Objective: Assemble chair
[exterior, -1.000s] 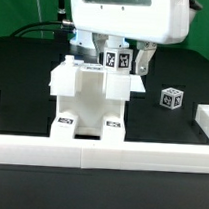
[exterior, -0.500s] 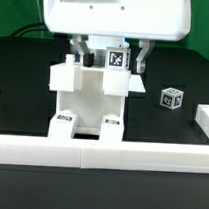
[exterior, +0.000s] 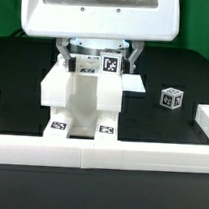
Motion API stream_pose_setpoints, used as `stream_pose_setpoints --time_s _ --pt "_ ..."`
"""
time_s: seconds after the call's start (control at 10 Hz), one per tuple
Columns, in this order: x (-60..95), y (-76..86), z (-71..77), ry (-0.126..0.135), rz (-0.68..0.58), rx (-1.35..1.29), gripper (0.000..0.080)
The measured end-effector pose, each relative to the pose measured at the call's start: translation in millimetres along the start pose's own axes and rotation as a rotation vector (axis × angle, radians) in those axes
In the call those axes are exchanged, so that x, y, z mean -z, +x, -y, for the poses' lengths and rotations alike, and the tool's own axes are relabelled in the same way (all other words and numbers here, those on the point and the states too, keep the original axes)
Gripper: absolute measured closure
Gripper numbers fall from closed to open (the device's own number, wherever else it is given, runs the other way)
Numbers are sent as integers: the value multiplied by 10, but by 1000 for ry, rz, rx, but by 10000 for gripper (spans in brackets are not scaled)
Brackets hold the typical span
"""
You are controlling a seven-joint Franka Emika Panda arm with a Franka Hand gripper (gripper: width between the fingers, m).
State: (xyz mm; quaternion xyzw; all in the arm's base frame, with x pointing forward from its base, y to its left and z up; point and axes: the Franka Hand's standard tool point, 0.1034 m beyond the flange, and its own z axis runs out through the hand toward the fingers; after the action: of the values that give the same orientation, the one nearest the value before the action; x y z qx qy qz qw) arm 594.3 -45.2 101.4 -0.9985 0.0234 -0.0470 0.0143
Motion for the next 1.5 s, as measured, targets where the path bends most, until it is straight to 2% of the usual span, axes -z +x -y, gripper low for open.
stream_pose_setpoints --time_s 0.1,0.4,0.5,1.1,1.2,1.3,1.4,1.5 --pt "6 11 -12 -10 2 74 151" --pt "113 54 124 -1 -5 73 151" --pt "127 60 126 0 -8 71 151" --pt "109 -24 173 3 1 -125 151" --pt "110 -23 162 3 1 -127 278" --pt "105 -23 164 3 1 -129 278" --pt "86 -23 176 2 2 -133 416" --pt "78 -8 181 -1 -3 -134 517"
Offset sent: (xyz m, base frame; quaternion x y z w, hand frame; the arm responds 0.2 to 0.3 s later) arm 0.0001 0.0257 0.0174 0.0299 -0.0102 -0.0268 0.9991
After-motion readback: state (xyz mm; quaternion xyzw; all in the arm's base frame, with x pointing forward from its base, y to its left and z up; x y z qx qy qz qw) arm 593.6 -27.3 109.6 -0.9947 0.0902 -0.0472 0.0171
